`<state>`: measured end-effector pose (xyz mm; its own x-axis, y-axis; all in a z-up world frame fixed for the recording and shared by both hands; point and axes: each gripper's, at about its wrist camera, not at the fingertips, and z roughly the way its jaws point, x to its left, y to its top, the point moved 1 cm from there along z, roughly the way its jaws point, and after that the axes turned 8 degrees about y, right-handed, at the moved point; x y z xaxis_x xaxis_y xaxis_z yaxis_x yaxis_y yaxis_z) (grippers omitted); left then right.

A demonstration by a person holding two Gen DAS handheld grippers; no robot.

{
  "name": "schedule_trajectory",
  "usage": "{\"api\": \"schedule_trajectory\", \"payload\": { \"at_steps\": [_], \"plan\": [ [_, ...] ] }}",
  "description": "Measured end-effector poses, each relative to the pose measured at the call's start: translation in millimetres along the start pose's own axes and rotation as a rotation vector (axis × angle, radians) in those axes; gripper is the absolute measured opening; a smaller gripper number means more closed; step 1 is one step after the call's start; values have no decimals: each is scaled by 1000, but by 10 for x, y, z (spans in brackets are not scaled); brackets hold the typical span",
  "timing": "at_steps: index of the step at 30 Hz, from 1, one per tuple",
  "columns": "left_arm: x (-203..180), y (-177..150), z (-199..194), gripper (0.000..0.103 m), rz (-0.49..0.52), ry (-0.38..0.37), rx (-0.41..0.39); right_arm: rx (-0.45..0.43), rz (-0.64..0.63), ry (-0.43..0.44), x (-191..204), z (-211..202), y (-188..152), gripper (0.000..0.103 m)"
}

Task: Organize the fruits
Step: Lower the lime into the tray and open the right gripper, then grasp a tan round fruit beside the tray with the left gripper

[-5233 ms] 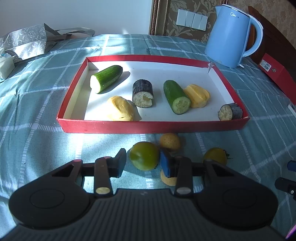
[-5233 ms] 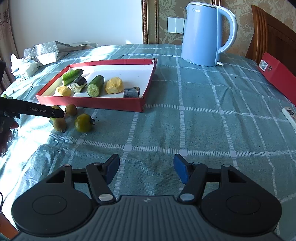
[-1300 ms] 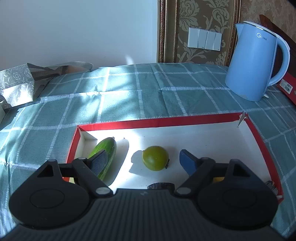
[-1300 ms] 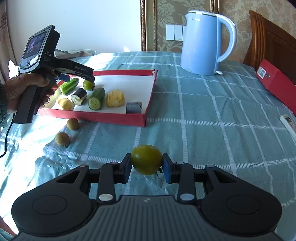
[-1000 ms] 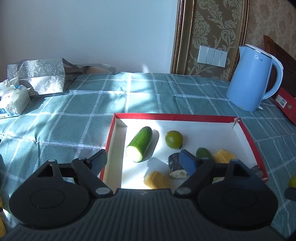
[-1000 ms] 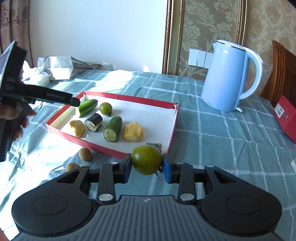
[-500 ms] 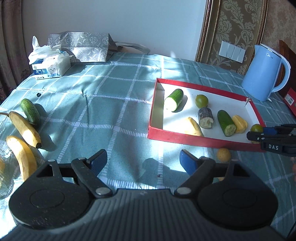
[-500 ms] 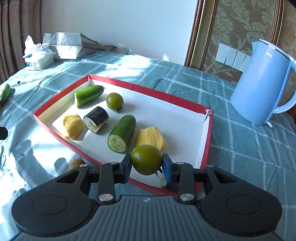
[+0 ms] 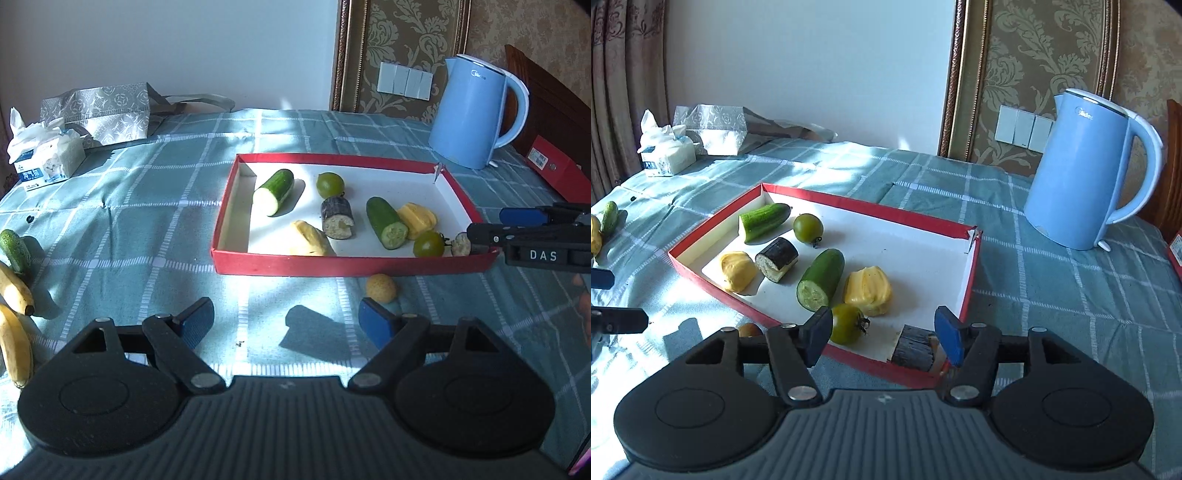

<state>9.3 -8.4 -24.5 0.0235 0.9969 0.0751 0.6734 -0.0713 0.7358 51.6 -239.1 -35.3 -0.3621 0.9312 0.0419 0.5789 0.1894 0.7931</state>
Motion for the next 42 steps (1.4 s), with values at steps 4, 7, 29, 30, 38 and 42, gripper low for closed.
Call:
{"api": "schedule_trajectory", "payload": {
  "at_steps": [4,7,29,30,38,42],
  "plan": [
    [-282,-1,50,84,72,-35,-13,-4,55,-39,-82,-315,-225,60],
    [-412,-12,97,84,98,-66,-5,6,38,-88,-88,-488,-421,60],
    [-733,-160,507,46,91,-92,102,82,78,-102,-163,-587,-749,60],
    [-739,-166,502,44,95,-87,94,82,80,-99,-168,-585,-746,60],
    [-780,-199,459,28,90,-70,78,82,87,-91,-178,-564,-737,60],
    [-789,-215,448,28,82,-61,69,79,81,-85,-175,-546,-722,60]
  ]
}}
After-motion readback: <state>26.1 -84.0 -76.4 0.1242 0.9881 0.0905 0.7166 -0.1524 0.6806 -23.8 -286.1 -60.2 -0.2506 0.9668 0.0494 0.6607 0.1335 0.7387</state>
